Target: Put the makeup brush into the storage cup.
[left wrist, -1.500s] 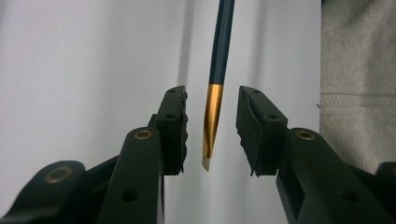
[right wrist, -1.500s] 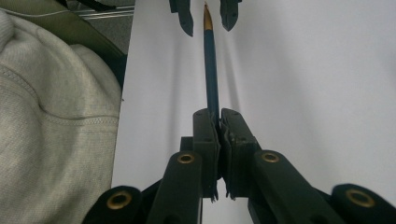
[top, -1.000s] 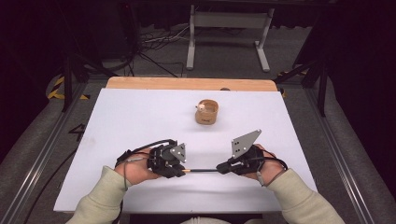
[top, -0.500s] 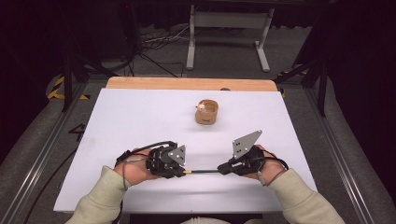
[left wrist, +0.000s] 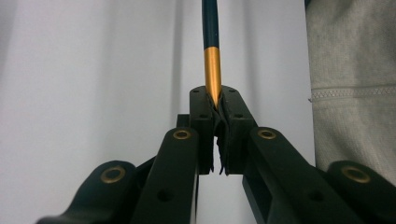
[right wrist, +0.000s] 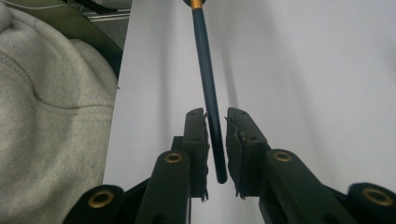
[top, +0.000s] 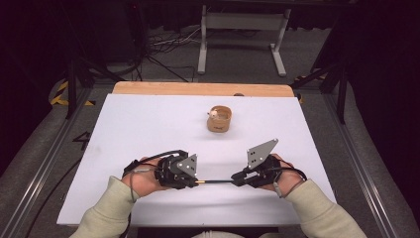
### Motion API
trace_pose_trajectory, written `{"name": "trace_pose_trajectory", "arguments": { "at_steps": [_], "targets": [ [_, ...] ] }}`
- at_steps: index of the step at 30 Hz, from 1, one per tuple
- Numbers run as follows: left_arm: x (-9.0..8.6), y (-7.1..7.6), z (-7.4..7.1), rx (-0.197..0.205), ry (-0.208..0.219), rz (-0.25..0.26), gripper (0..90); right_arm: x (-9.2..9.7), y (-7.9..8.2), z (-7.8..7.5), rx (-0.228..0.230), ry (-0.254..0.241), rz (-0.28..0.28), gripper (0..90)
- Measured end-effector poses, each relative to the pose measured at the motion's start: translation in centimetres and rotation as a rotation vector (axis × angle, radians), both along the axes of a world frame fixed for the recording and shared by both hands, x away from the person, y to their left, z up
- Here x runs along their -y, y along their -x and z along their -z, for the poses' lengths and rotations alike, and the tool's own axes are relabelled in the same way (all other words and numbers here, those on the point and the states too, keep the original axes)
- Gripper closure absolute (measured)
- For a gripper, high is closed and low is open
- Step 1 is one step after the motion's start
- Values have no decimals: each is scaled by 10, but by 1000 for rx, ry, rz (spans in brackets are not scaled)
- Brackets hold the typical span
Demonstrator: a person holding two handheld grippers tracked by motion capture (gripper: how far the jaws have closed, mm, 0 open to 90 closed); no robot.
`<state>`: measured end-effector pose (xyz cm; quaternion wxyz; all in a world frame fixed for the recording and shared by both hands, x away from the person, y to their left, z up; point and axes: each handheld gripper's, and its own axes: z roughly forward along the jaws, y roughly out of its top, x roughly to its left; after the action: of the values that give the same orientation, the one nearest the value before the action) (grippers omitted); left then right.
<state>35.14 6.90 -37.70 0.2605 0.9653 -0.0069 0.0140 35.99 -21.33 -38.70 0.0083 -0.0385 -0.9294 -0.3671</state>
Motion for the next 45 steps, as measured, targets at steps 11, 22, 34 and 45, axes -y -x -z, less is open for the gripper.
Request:
{"name": "trace_pose_trajectory", "arguments": {
  "at_steps": [11,22,34,45],
  "targets": [
    [1,0,1,-5,6,6,857,-11,6,-12,54,24,8,555],
    [2,0,1,-13,6,8,857,-44,9,-24,99,163,-12,547],
    [2,-1,2,-32,8,16,856,-76,13,-21,109,282,-50,569],
    [3,-1,3,-35,5,18,856,-90,14,-14,92,357,-50,660]
  ]
}}
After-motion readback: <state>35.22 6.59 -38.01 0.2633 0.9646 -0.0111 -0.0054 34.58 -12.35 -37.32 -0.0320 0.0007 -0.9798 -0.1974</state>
